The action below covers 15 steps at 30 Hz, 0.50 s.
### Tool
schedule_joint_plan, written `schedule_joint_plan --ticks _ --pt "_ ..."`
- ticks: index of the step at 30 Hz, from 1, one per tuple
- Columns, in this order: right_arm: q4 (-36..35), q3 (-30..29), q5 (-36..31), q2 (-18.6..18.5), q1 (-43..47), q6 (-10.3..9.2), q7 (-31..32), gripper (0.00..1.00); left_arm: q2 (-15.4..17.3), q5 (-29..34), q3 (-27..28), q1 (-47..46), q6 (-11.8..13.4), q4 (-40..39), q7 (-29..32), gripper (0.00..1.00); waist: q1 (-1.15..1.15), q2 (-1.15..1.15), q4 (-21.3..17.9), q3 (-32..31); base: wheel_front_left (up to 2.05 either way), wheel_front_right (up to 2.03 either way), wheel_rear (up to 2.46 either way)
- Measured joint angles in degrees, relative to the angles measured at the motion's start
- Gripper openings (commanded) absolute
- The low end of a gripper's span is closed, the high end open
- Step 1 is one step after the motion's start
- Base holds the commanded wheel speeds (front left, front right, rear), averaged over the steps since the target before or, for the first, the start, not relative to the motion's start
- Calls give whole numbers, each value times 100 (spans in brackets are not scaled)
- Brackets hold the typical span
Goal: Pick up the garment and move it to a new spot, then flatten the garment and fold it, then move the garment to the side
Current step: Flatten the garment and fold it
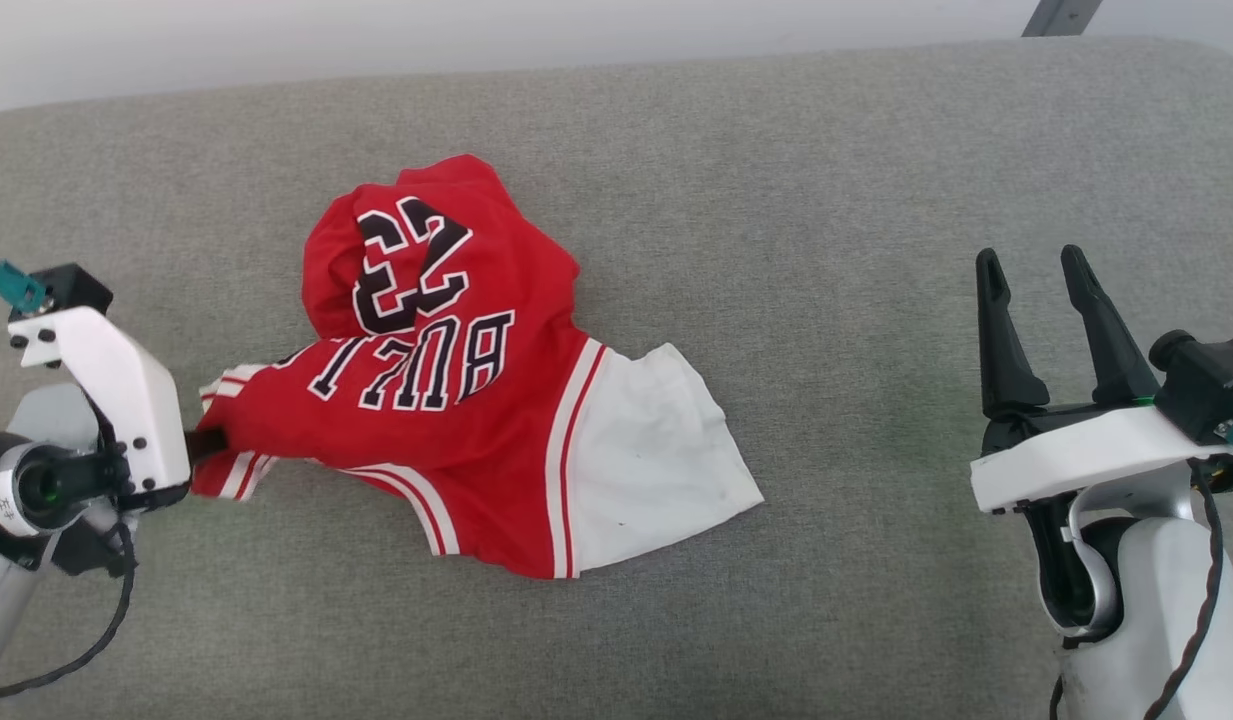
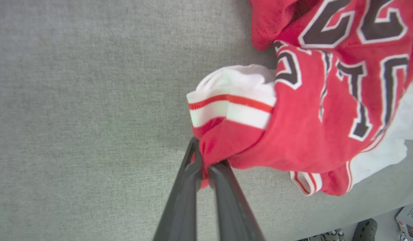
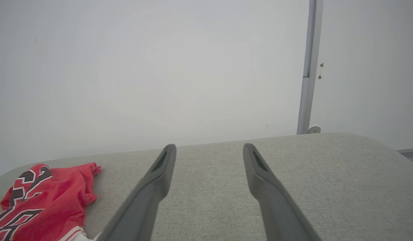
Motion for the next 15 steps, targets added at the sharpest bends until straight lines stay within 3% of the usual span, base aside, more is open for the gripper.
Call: schedule_joint_plan --ticks 3,10,15 --pt "-18 5 -1 1 0 0 12 100 -42 -90 86 -7 -31 -314 -47 0 0 0 28 -5 0 0 0" --pt "-67 64 2 -1 -36 0 54 100 -650 -498 -70 -39 49 -1808 320 0 0 0 -39 51 0 0 0" --pt "-66 121 18 0 -83 0 54 100 -738 -501 -348 75 156 -2284 580 0 0 0 -131 136 0 0 0"
